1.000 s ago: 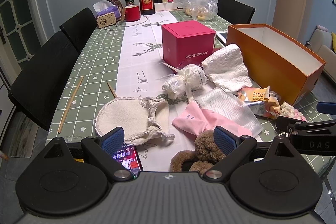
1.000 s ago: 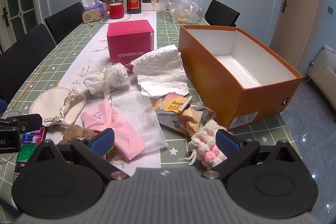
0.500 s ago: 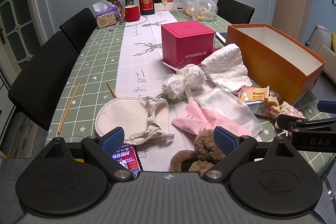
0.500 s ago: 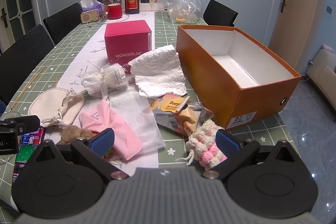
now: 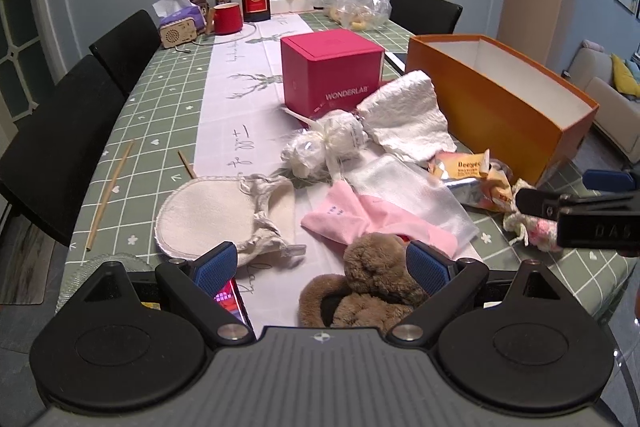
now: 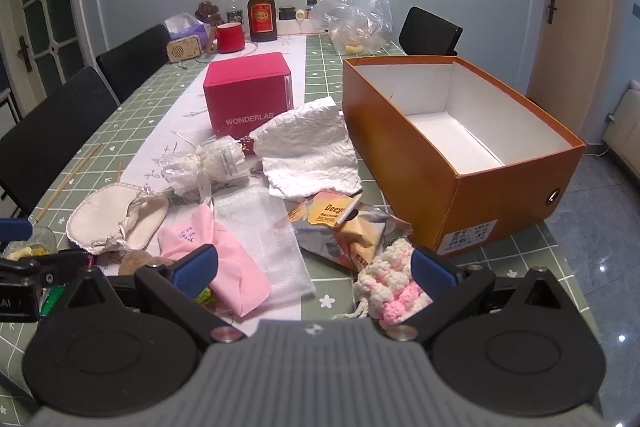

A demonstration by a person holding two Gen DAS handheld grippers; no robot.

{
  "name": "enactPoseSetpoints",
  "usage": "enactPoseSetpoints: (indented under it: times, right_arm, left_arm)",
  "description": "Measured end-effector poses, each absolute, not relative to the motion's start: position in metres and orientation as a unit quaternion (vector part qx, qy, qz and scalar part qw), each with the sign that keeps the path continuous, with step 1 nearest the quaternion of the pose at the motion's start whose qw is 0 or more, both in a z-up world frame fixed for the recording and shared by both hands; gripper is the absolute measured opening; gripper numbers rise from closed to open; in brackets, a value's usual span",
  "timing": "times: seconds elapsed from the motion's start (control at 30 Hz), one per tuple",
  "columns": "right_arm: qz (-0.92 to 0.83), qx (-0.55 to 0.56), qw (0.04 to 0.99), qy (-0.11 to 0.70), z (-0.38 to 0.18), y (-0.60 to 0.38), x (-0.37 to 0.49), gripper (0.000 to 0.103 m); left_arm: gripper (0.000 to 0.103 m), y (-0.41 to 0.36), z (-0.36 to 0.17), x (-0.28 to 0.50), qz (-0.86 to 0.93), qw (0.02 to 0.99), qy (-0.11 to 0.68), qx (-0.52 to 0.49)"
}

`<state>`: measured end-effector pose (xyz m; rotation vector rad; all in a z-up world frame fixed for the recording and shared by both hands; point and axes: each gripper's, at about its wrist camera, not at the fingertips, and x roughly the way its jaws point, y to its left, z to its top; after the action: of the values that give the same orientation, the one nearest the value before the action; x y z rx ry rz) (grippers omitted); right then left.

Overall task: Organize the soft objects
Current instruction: 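Grasp the brown teddy bear with the left tool while the right tool grasps the pink crocheted pouch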

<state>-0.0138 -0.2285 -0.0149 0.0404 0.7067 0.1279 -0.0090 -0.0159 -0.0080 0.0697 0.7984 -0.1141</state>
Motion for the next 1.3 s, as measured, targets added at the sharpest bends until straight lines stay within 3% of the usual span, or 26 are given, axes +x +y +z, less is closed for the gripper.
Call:
enactPoseSetpoints:
  times: [0.2, 0.47, 1.3]
  right_arm:
    - [0.063, 0.051, 0.932, 0.353, -0.031, -0.252, -0.008, 0.1]
    - [0.044, -0.01, 0.937, 0.346, -0.055, -0.261, -0.005, 0.1]
    - [0.073, 0.003, 0.934, 0.348, -0.116, -0.303, 0.026, 0.1]
  left_arm:
    - [0.103, -0.02, -0.016, -0.008, -0.088, 0.91, 0.403, 0.027]
    - [0.09, -0.03, -0.03, -0.007, -0.114, 0.9, 0.419, 0.039]
    - [0.09, -0.055, -0.085, -0.004, -0.161, 0.893, 0.409, 0.1]
